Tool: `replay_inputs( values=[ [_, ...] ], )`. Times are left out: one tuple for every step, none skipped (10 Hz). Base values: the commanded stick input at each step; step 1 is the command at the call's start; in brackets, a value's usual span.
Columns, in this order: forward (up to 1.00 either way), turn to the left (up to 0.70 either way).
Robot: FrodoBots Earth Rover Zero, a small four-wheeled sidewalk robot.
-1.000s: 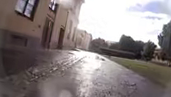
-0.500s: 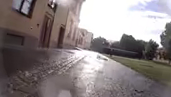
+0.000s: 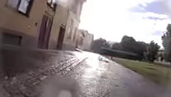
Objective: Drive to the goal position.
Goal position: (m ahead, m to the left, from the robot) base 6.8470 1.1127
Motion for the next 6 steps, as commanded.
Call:
replay_inputs(
  values=[
    [0.85,0.00],
    [0.85,0.00],
    [0.85,0.00],
    [0.85,0.00],
    [0.85,0.00],
    [0.85,0.00]
  ],
)
